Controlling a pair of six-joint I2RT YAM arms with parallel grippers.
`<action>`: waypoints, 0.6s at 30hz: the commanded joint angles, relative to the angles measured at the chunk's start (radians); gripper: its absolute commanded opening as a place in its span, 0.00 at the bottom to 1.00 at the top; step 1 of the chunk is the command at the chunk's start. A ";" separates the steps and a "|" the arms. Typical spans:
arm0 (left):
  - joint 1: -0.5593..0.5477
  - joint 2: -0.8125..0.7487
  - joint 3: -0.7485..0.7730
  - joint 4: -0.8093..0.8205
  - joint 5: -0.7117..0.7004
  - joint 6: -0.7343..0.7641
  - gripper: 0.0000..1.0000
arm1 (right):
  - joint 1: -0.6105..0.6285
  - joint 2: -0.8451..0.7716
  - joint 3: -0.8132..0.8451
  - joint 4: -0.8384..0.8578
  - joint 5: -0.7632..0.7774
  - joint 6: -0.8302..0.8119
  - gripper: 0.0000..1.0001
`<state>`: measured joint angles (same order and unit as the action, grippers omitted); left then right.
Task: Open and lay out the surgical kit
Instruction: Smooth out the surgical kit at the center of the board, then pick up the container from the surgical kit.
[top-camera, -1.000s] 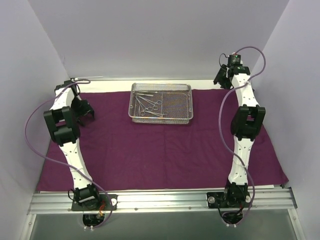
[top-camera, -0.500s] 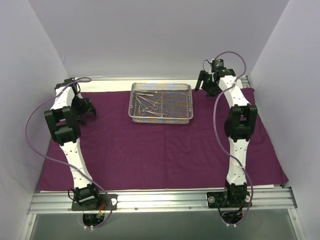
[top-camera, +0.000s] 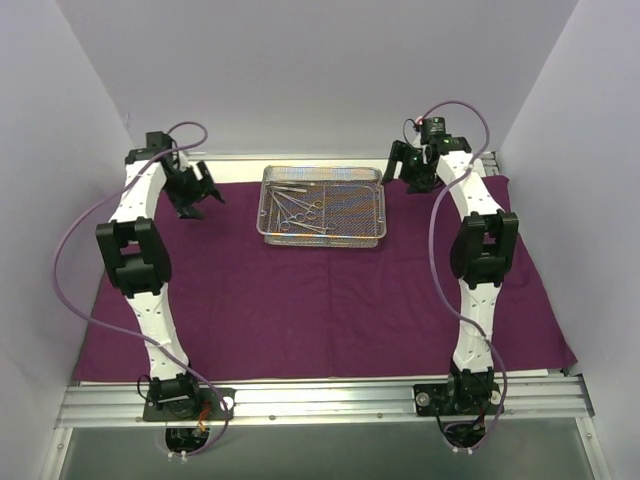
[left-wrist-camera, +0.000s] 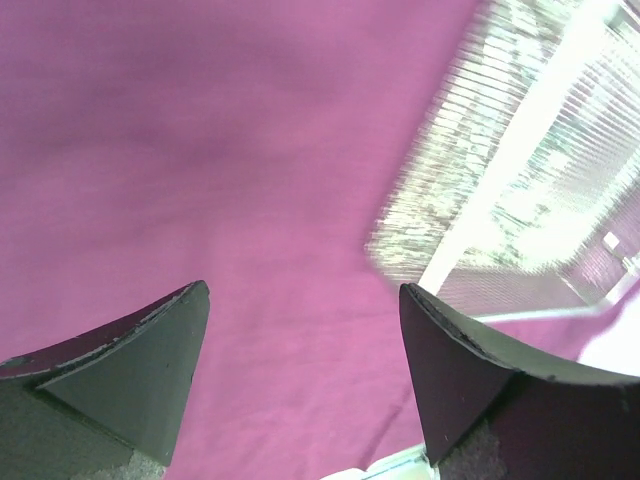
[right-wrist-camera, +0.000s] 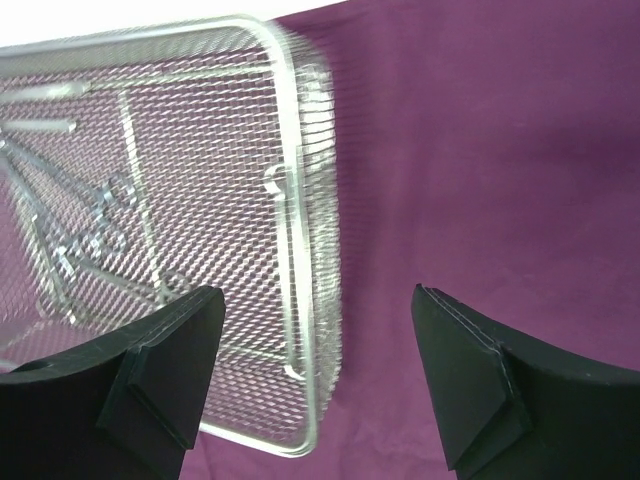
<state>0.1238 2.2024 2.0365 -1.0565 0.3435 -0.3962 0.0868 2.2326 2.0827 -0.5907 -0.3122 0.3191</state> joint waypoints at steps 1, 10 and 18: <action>-0.079 0.008 0.025 0.095 0.144 -0.033 0.86 | 0.027 -0.028 0.002 -0.015 -0.059 -0.022 0.77; -0.220 0.134 0.207 0.081 0.091 -0.044 0.87 | 0.059 0.055 0.054 -0.052 -0.028 -0.037 0.77; -0.269 0.235 0.304 0.010 0.054 -0.036 0.85 | 0.073 0.104 0.054 -0.052 -0.028 -0.041 0.72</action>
<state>-0.1390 2.4081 2.2887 -1.0077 0.4194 -0.4355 0.1520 2.3257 2.1021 -0.6144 -0.3481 0.2928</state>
